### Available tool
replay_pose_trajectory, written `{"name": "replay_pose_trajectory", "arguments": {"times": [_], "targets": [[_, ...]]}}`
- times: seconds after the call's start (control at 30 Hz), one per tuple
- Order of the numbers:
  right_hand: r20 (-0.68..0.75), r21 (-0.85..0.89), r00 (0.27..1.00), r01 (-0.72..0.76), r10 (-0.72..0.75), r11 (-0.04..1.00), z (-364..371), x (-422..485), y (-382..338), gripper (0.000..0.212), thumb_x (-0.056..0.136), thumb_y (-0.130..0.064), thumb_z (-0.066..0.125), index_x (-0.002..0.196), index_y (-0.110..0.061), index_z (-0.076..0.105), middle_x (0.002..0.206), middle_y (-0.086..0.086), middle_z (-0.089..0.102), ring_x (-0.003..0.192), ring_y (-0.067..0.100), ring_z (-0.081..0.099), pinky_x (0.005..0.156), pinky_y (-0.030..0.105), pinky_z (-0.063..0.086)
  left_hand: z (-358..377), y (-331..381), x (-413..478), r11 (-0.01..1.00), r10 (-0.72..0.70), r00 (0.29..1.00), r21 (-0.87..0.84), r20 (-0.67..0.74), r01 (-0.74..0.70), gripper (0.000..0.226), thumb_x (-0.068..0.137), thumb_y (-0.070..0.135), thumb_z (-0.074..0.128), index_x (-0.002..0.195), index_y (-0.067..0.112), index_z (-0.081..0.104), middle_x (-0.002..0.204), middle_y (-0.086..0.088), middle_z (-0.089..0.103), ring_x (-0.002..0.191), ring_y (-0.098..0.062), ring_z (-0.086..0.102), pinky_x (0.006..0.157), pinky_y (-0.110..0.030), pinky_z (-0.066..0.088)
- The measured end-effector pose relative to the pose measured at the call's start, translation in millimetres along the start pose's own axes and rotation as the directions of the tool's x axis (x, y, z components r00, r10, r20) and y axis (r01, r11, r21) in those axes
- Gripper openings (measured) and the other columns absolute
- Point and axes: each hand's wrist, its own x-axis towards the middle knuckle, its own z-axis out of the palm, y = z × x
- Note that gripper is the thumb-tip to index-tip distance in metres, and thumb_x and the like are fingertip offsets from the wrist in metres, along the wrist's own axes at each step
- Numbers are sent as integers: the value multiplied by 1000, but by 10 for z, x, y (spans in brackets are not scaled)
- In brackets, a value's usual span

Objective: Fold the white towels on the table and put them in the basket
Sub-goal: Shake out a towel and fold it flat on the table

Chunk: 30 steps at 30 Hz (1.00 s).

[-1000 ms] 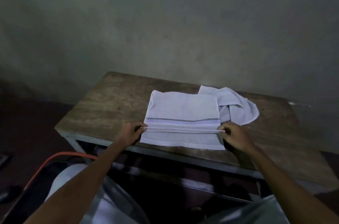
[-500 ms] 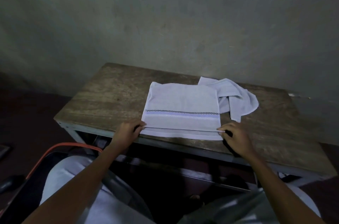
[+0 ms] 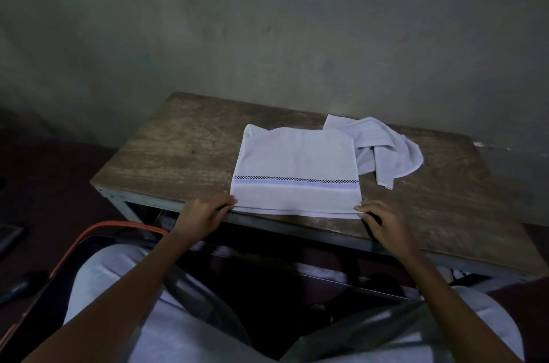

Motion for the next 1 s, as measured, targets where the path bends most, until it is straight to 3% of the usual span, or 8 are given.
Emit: {"name": "replay_pose_trajectory", "arguments": {"times": [0.2,0.33,0.43,0.53,0.67,0.73,0.83,1.0], "targets": [[77,-178,990,129,-117,975,21,-78,106,26,82,-12,66,108,-10,72,113,10,68,100,23,67,87,29,49,-31,-90,-35,993,104,988,38,117,-110,37,87,44,52,110,20,68,114,5,69,113,-11,60,89,-26,50],[202,-263,971,178,-126,948,-63,66,98,28,83,-10,69,111,-9,69,115,6,66,97,23,66,84,29,51,-133,-90,73,979,155,979,111,131,-170,33,88,43,47,106,26,68,107,4,71,97,-16,68,70,-29,57],[367,-373,918,295,-152,880,-89,182,70,20,93,-23,56,105,-10,66,108,-8,56,96,7,50,87,29,41,-174,-75,136,950,209,964,198,167,-240,28,88,42,46,101,29,67,98,6,72,81,-18,70,56,-25,54],[307,-383,941,260,-143,887,-4,190,99,20,95,-27,50,81,-12,54,75,0,54,69,11,50,74,35,42,-162,-111,128,927,219,944,251,247,-281,22,82,31,57,104,31,59,92,6,71,74,-22,69,52,-27,52],[297,-333,946,229,-129,915,31,134,198,43,103,-30,25,82,-12,58,82,4,55,70,24,57,67,38,53,-246,-15,95,913,227,944,284,241,-292,18,86,33,51,100,29,62,84,6,70,67,-22,67,49,-25,49],[329,-330,928,285,-173,900,-33,72,123,33,100,-23,28,89,-13,57,86,3,53,68,26,59,62,35,53,-303,36,64,910,266,932,254,245,-326,19,90,34,47,98,28,63,83,5,69,68,-24,66,51,-27,50],[357,-327,930,211,-87,921,-203,14,-194,26,88,-25,37,105,-19,56,100,2,55,87,23,56,77,40,51,-419,103,3,931,272,928,177,255,-321,18,91,32,48,101,25,62,85,4,68,72,-23,65,56,-28,50],[273,-218,950,215,-152,952,-615,129,-514,9,83,-25,38,90,-25,42,82,3,51,67,22,51,60,37,44,-825,322,249,976,196,955,45,222,-211,15,89,33,45,90,22,55,68,-1,62,62,-17,57,57,-24,40]]}}
